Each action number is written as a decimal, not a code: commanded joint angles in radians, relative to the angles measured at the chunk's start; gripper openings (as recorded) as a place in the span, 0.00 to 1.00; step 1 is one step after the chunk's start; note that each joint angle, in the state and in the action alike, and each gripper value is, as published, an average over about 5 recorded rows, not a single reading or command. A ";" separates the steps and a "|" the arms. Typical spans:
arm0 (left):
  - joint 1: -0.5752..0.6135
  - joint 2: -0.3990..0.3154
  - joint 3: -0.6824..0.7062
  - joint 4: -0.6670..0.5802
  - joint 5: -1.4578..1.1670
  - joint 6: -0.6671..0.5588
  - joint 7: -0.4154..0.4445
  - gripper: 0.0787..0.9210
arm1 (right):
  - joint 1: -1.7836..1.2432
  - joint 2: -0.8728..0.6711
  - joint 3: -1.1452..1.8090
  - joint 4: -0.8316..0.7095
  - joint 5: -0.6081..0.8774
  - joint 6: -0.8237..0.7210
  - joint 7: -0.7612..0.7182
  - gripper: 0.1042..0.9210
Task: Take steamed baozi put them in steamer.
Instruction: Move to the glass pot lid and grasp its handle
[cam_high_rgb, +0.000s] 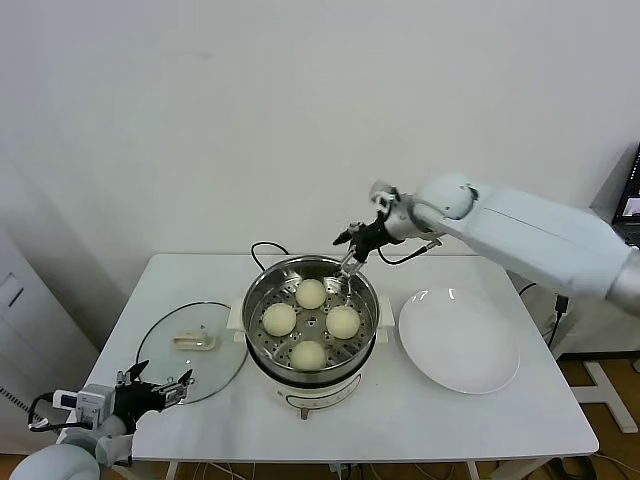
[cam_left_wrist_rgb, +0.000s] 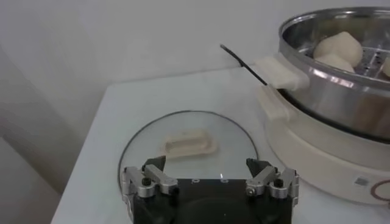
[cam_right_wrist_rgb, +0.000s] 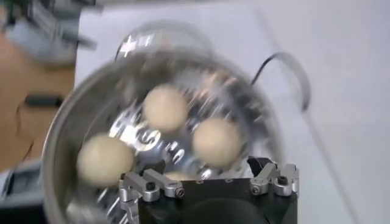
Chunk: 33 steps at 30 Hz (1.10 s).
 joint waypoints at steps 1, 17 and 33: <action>-0.019 -0.037 -0.008 0.023 0.094 -0.039 0.026 0.88 | -0.691 -0.203 0.808 0.115 -0.080 0.274 0.328 0.88; -0.069 -0.070 -0.002 0.107 0.434 -0.125 0.110 0.88 | -1.575 0.144 1.648 0.304 -0.458 0.407 0.507 0.88; -0.047 -0.112 0.069 0.368 1.364 -0.557 0.139 0.88 | -1.729 0.392 1.773 0.325 -0.555 0.438 0.407 0.88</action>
